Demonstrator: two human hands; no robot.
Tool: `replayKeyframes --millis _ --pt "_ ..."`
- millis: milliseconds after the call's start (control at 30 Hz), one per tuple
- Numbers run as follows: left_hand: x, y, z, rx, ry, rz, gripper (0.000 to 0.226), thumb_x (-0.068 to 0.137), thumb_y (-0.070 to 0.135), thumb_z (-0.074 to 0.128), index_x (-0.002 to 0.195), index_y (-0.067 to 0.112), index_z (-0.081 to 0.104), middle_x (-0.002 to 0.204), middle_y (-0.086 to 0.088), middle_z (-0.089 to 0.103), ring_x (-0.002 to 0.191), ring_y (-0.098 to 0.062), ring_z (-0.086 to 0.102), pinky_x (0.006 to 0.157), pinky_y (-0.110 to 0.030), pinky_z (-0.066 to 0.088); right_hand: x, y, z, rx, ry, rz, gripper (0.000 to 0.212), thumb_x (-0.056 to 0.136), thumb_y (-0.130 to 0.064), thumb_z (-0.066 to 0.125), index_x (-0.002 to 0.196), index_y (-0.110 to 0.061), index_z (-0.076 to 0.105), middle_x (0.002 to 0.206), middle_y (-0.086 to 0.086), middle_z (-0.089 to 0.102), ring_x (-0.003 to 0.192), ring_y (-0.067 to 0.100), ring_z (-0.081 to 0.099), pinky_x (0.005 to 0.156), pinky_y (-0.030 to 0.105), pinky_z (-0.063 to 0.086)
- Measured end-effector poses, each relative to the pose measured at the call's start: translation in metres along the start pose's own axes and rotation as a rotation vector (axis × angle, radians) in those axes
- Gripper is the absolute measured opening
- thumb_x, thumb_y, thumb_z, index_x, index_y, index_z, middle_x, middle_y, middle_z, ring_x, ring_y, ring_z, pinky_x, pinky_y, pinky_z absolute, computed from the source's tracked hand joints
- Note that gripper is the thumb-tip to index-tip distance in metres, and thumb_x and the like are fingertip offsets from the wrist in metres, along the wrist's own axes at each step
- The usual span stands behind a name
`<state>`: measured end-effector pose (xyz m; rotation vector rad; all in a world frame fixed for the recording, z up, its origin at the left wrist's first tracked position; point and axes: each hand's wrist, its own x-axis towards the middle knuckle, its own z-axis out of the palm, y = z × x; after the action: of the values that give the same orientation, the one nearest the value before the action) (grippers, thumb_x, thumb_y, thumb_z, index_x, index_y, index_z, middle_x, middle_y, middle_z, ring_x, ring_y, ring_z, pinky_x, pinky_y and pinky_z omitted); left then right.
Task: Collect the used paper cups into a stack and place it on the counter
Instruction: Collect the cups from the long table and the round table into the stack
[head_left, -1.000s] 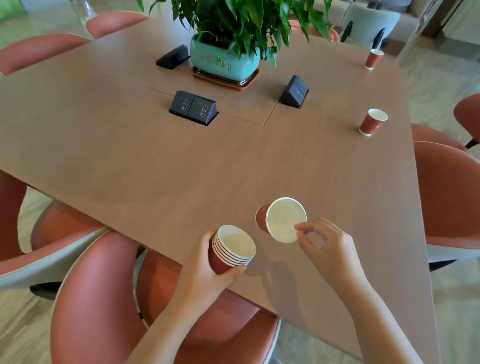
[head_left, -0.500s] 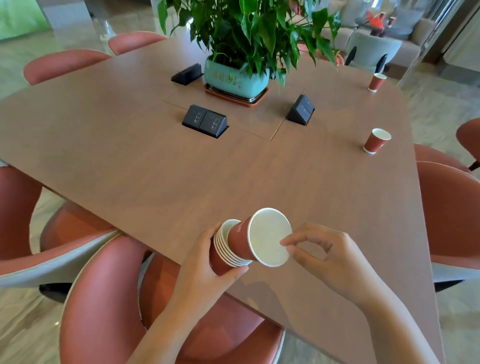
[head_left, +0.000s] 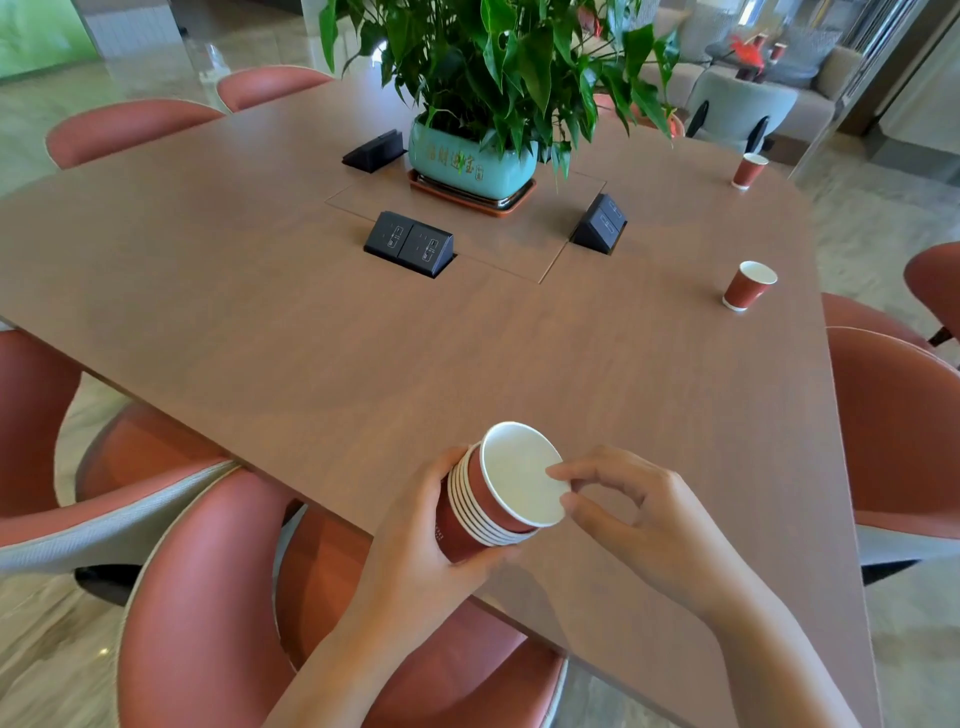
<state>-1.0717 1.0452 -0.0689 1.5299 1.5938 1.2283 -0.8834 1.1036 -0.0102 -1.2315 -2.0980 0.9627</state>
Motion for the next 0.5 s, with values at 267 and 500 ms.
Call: replayKeyframes --millis 267,500 --pt "-0.001 0.003 -0.003 -0.045 -0.042 -0.025 0.07 0.056 0.063 0.076 0.115 0.058 0.04 0.119 0.033 0.049 0.114 0.005 0.05 0.082 -0.002 0.04 -0.003 0.0 0.005 0.033 0.039 -0.007 0.049 0.071 -0.047 0.065 0.116 -0.037 0.049 0.106 -0.012 0.056 0.101 0.004 0.055 0.087 0.011 0.04" --pt "-0.004 0.012 -0.007 -0.022 -0.045 0.018 0.069 0.056 0.061 0.073 0.114 0.064 0.035 0.119 0.035 0.048 0.113 0.008 0.048 0.081 -0.002 0.038 -0.001 -0.004 0.01 0.043 -0.065 -0.005 0.07 0.061 -0.06 0.065 0.124 -0.034 0.046 0.112 -0.015 0.053 0.108 -0.002 0.051 0.092 0.016 0.041"
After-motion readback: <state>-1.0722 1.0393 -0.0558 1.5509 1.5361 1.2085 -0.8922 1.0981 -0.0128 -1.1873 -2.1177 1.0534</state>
